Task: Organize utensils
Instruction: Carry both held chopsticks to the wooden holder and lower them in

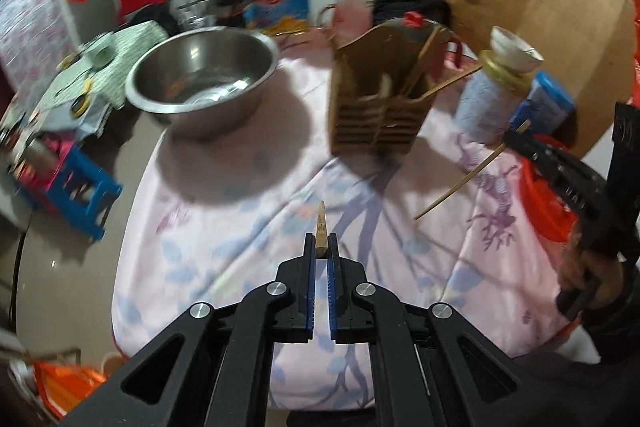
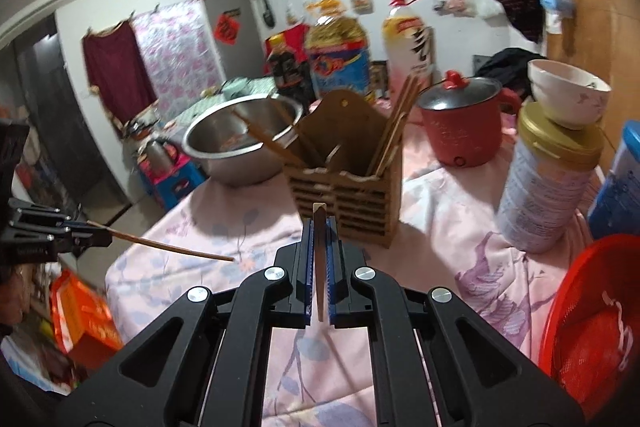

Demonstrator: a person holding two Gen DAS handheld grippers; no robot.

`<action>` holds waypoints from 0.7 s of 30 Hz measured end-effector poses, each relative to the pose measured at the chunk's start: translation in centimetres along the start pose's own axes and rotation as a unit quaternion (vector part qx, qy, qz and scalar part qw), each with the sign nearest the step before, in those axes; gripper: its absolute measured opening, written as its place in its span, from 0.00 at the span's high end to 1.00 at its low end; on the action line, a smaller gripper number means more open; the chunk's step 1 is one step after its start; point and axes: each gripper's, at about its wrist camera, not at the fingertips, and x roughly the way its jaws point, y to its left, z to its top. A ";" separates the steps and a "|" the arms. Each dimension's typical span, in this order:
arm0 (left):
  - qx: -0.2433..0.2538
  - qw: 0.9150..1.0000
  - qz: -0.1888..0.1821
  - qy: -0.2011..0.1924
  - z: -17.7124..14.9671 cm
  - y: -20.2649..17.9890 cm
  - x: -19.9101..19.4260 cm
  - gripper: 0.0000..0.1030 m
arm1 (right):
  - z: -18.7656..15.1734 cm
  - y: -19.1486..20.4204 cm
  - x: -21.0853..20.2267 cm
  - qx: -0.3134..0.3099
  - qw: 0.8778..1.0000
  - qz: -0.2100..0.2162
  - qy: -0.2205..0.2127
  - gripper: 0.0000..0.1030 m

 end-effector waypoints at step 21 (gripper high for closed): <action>0.085 0.994 -0.059 0.022 18.6 -3.4 -0.4 0.95 | 13.5 0.3 -1.1 -0.006 0.990 -0.040 -0.133 0.94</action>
